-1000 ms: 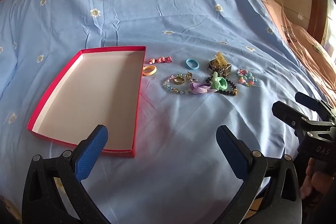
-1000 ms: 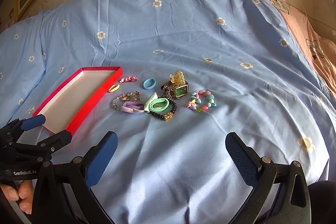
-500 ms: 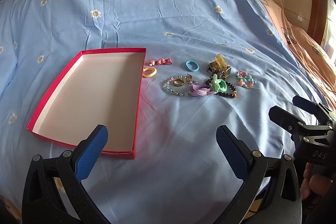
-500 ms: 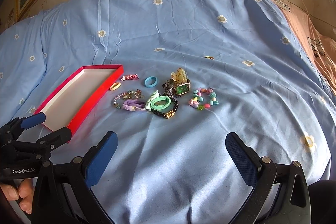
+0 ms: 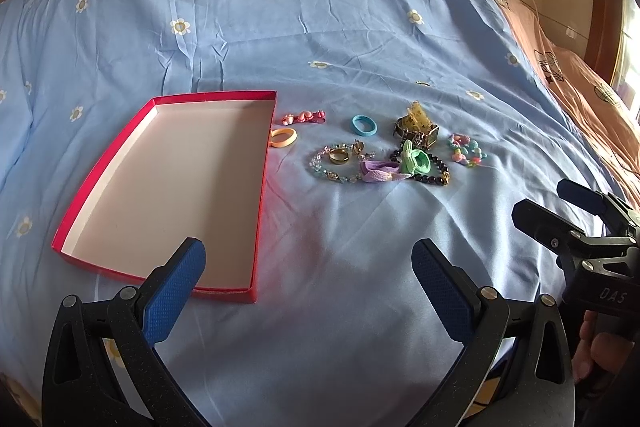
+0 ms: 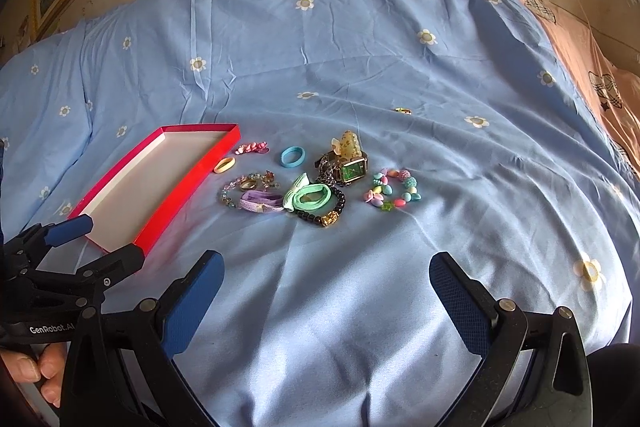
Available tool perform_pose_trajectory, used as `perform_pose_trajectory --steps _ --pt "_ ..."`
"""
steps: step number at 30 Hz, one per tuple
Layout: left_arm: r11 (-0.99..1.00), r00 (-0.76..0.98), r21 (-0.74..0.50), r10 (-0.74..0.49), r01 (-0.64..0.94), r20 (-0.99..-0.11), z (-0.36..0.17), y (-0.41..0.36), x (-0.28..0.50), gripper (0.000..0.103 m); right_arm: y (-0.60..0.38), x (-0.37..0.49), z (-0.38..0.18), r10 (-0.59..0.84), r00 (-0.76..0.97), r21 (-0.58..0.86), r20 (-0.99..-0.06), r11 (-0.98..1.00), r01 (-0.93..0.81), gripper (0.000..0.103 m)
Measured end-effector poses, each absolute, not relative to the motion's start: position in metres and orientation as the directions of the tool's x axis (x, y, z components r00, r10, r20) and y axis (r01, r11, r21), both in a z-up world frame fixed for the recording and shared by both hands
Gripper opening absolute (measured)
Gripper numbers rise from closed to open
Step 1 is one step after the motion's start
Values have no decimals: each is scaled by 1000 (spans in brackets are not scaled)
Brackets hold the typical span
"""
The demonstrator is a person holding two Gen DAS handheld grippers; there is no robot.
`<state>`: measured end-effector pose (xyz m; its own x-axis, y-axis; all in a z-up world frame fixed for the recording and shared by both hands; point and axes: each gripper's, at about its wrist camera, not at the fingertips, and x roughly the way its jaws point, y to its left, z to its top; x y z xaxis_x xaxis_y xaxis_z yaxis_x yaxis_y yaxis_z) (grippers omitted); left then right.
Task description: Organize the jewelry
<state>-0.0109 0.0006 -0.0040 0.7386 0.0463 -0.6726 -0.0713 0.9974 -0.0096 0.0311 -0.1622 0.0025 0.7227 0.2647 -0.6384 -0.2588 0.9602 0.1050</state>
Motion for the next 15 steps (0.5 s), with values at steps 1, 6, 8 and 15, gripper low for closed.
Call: perform_pose_trajectory --steps 1,6,8,15 --pt "997 738 -10 46 -71 -673 -4 1 -11 103 -162 31 3 265 723 105 -638 960 -259 103" --pt "998 737 -9 46 -70 -674 -5 0 -11 103 -162 31 3 267 721 107 -639 959 -261 103" --pt "998 737 -7 47 -69 -674 -6 -1 -12 103 -162 31 2 269 719 109 -640 959 -262 103" --pt "998 737 -8 45 -69 -675 -6 -1 -12 103 -162 32 2 275 716 115 -642 958 -264 103"
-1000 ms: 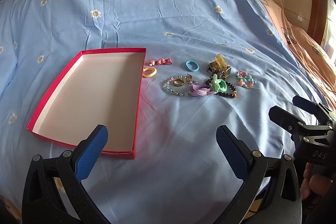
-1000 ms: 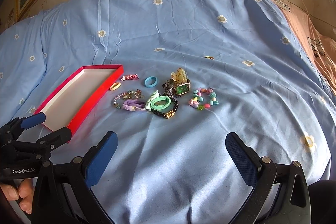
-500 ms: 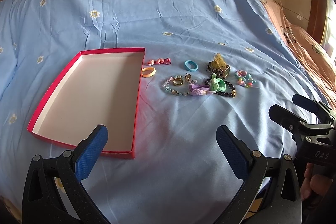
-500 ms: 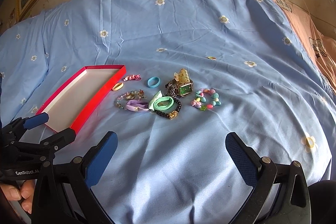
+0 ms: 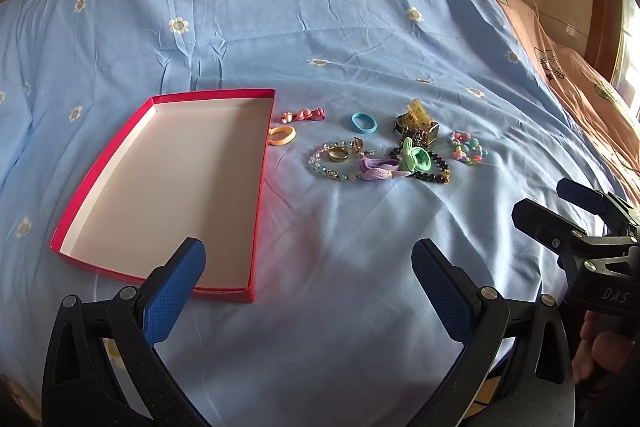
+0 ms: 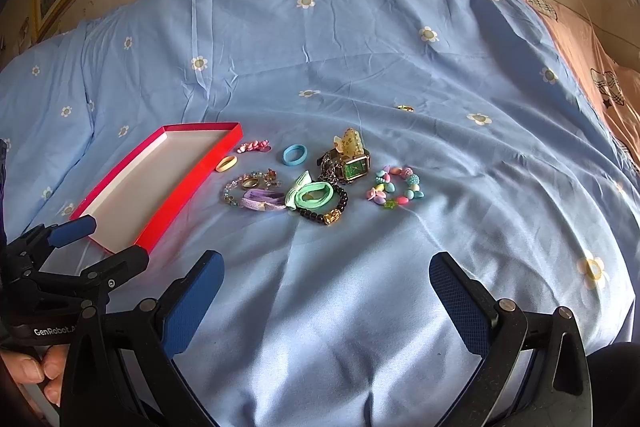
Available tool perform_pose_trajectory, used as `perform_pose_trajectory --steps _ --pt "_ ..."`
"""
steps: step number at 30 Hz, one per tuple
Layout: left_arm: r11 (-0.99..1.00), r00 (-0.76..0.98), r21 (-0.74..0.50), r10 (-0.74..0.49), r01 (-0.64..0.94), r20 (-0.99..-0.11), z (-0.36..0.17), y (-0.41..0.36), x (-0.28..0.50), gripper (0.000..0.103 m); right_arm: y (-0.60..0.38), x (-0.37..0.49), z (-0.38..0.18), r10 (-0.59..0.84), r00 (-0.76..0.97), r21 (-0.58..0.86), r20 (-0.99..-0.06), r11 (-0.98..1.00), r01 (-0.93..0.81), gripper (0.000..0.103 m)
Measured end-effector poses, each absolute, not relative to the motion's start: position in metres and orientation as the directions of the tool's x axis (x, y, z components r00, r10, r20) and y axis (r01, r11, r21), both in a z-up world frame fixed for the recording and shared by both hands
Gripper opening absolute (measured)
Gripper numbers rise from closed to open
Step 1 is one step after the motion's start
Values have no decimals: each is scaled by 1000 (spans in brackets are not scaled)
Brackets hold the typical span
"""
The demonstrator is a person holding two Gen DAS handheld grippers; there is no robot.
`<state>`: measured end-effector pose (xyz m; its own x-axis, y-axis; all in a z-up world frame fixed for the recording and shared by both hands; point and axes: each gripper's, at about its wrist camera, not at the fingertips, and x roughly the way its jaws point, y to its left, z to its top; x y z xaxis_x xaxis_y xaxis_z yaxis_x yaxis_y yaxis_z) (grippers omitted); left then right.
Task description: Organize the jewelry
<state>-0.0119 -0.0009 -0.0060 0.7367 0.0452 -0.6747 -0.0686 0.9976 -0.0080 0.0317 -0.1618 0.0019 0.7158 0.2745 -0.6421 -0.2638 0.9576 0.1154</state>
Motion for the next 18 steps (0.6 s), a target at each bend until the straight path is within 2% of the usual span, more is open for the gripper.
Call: perform_pose_trajectory --steps 18 --pt "998 729 -7 41 -63 -683 -13 -8 -11 103 -165 36 -2 288 706 133 -647 954 -268 103"
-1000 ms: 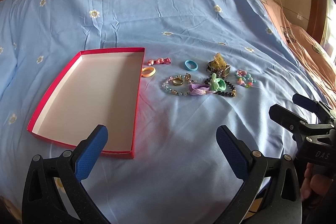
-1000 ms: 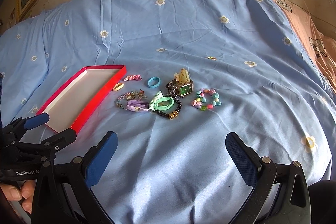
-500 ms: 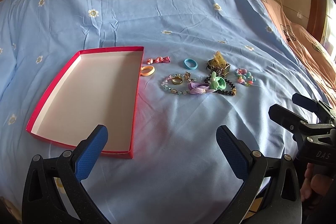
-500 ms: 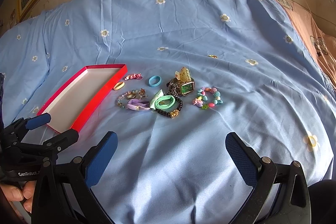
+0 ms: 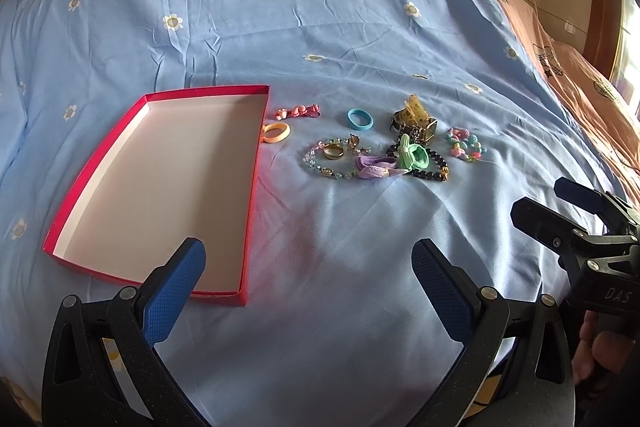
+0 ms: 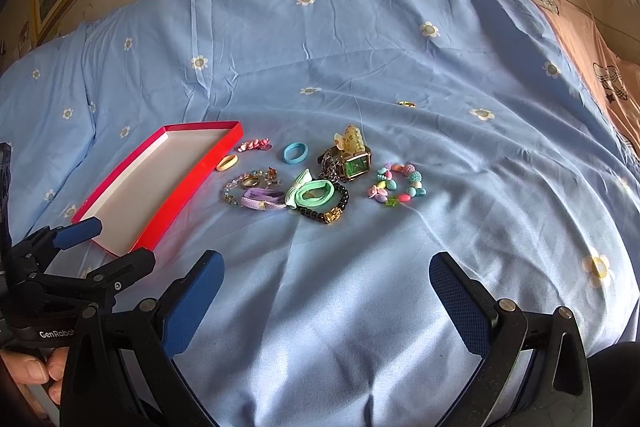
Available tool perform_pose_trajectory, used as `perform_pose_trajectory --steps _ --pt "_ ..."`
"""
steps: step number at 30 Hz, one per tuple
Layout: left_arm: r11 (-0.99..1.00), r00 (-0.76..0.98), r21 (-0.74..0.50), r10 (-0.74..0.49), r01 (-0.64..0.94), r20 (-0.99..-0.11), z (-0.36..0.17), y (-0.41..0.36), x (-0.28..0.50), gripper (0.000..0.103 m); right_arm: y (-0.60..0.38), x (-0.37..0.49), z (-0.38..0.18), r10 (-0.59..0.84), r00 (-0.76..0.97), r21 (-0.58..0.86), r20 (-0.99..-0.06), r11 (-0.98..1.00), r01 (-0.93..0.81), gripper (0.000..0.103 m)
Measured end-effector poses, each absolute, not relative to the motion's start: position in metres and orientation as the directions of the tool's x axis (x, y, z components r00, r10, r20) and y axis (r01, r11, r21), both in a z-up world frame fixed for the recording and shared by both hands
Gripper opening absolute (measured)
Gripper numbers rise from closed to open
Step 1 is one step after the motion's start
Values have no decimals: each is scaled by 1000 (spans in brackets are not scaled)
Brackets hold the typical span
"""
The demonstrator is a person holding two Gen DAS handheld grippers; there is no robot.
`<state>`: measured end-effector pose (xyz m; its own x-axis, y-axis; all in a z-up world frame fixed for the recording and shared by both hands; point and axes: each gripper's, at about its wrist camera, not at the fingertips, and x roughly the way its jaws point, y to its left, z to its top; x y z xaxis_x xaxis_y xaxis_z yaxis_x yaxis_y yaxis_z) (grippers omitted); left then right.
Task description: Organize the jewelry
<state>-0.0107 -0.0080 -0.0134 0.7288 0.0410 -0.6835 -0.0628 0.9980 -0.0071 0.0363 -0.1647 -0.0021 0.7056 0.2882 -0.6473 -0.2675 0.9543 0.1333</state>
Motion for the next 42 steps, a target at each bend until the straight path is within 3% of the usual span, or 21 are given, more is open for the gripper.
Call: perform_pose_trajectory --steps 18,26,34,38,42 --pt "1000 701 -30 -24 4 -713 -12 -10 18 100 -176 55 -4 279 697 138 -661 958 -253 101" --pt "998 684 -36 -61 50 -727 -11 -16 43 93 -185 73 -6 274 682 151 -678 960 -236 89" --pt "994 649 -32 -92 104 -755 -19 -25 75 76 -193 100 -9 272 664 168 -697 961 -218 71" --pt "991 624 -57 -121 122 -772 -24 -24 93 72 -196 116 -12 268 650 169 -711 963 -212 60" --pt "987 603 -82 -149 138 -783 -27 -23 110 70 -197 138 -19 249 625 159 -740 967 -197 56"
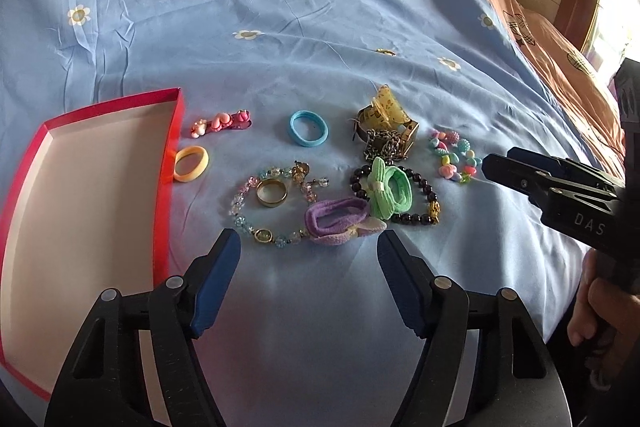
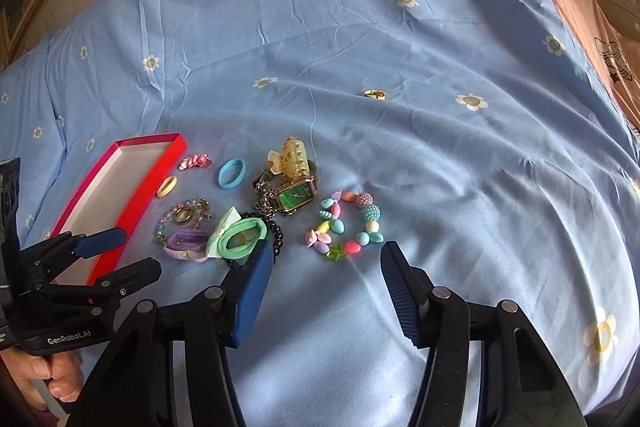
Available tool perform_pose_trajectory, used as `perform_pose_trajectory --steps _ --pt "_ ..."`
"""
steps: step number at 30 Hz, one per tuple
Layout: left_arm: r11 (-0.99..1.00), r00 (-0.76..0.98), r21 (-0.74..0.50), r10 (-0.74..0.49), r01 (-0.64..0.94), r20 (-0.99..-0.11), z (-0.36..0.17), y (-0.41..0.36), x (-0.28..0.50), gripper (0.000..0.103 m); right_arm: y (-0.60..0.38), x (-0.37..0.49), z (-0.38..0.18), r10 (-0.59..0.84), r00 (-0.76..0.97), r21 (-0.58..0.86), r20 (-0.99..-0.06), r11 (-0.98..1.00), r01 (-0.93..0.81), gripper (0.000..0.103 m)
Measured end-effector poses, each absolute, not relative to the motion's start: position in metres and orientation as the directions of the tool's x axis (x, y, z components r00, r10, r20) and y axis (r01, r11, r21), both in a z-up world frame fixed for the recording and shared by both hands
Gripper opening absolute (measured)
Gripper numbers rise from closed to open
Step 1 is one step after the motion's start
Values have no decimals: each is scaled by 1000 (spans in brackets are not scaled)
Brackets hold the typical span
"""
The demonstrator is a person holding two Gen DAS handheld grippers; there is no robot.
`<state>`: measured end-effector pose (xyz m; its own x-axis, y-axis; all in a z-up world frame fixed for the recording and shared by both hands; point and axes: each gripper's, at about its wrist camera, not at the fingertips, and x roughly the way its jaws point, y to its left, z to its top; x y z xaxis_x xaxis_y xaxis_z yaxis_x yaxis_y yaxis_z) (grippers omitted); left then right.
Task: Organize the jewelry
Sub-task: 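Grasp the purple hair tie with the left tool while the right grasps the pastel bead bracelet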
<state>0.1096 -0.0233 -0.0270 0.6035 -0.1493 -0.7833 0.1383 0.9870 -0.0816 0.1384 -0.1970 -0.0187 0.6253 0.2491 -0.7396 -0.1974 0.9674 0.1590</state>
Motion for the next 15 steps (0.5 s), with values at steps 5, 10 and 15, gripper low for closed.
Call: perform_pose_trajectory --steps 5,10,15 --pt "979 571 -109 -189 171 -799 -35 -29 125 66 -198 164 -31 228 592 146 -773 972 -184 56" --pt "971 530 -140 -223 192 -818 -47 -32 136 32 -195 183 -53 206 545 130 -813 976 -175 45" --pt "963 538 -161 -255 216 -803 -45 -32 136 6 -196 183 -55 205 550 126 -809 976 -177 16"
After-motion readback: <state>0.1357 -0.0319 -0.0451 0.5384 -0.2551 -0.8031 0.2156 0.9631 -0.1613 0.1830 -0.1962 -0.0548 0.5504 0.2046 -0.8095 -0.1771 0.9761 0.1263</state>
